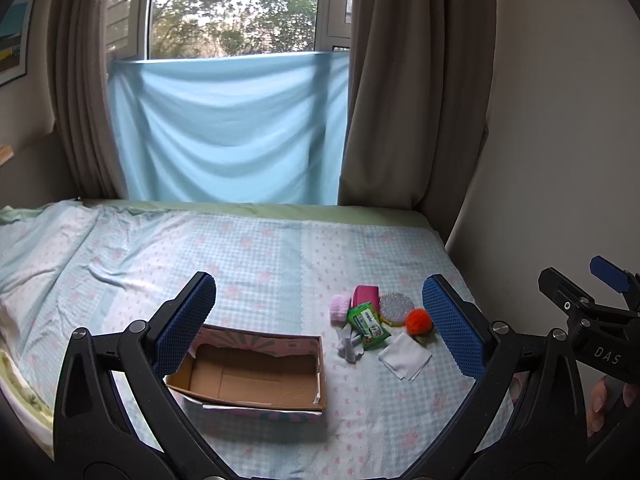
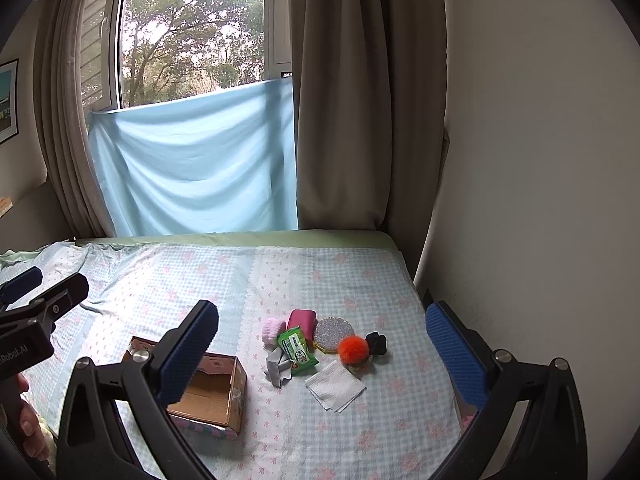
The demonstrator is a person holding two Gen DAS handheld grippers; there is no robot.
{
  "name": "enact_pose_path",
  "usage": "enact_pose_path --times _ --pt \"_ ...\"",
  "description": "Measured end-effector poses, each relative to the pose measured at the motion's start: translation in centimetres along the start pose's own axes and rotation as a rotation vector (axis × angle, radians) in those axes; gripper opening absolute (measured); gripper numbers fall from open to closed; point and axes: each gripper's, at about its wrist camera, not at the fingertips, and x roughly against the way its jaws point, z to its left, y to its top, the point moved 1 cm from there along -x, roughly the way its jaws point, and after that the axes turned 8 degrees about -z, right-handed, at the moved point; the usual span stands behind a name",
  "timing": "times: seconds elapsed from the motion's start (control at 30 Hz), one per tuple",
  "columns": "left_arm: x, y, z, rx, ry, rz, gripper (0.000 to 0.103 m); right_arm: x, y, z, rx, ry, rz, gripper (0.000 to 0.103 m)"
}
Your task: Organize soft objects
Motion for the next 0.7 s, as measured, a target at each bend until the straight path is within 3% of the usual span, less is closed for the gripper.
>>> enact_pose_path --times 0.23,0.43,0.7 --pt "-5.9 -0.5 1.4 0.035 -0.057 0.137 0.103 -3.4 -1.4 -1.1 -0.054 -0.049 0.075 0.103" --pt "-14.8 -2.6 0.6 0.025 -0.092 0.277 0.103 -9.2 -4.4 -4.0 -0.131 -0.114 0.172 0.103" --pt "-29.5 -7.5 -0.8 0.057 -0.116 0.492 0.102 -19.8 -9.4 -7.2 -0.208 -0.148 0.333 0.103"
